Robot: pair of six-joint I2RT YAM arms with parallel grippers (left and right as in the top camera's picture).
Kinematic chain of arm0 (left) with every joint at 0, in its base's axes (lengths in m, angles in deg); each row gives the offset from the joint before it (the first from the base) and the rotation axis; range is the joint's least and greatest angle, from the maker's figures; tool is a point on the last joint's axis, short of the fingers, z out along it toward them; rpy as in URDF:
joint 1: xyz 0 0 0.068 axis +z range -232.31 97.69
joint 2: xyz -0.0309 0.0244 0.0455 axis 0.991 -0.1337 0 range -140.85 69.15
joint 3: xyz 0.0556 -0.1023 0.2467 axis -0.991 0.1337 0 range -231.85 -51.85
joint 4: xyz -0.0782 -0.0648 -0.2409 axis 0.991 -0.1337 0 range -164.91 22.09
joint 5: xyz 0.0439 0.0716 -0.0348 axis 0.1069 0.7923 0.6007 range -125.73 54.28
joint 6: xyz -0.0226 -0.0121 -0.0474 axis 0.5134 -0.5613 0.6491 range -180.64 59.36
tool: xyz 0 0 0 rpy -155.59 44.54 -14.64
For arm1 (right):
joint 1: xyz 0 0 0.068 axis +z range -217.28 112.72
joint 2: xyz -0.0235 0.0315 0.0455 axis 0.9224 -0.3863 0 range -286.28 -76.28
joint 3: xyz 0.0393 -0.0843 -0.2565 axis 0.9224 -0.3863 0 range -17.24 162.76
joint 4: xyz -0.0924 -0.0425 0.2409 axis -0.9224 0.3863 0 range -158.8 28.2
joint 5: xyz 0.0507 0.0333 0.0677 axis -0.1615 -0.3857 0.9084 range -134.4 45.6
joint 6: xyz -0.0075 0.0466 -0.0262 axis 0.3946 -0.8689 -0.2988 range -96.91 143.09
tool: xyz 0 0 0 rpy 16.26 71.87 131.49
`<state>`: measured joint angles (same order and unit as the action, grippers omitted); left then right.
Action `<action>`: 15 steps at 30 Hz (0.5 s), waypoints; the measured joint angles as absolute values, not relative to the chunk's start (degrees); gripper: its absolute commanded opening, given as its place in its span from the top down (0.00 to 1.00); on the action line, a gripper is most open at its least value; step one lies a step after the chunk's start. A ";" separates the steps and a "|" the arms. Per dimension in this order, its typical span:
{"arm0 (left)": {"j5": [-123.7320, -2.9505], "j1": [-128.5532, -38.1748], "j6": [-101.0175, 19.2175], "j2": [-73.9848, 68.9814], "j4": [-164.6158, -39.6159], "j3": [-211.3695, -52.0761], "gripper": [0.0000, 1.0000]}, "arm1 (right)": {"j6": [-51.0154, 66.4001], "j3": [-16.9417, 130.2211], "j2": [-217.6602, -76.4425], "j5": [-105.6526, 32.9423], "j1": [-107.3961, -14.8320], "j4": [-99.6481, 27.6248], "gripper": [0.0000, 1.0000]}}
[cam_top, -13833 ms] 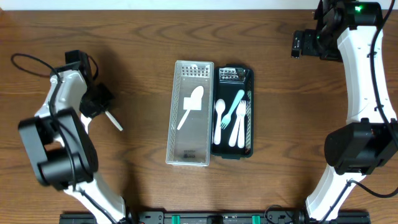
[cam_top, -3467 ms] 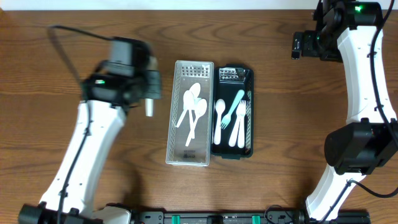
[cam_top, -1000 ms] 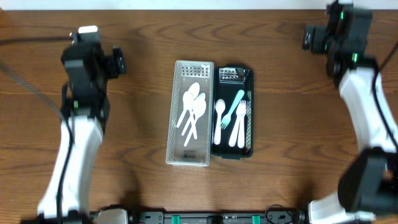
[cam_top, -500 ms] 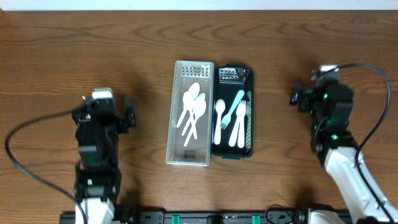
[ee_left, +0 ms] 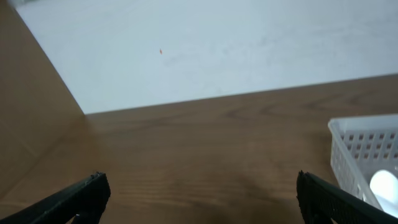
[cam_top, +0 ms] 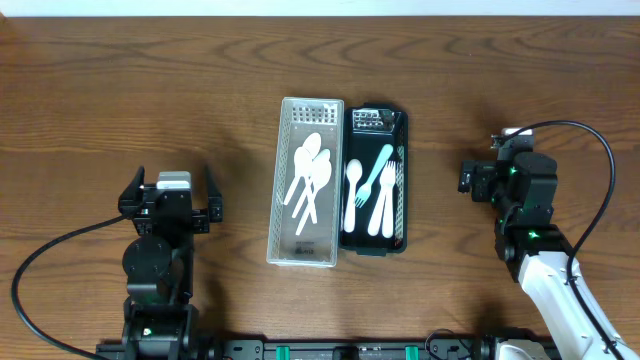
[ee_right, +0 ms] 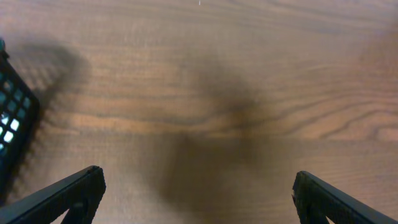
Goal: Pack container
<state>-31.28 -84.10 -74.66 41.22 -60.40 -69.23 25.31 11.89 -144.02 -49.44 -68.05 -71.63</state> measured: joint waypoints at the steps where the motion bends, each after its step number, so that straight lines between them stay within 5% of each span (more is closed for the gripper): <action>1: -31.28 -84.10 -74.66 41.16 -60.97 -69.23 0.02 | 25.22 11.89 -144.02 -49.44 -68.05 -71.10 0.01; 15: -31.26 -84.10 -75.05 40.37 -79.72 -69.17 0.02 | 25.18 11.73 -137.99 -49.41 -67.14 -60.98 0.01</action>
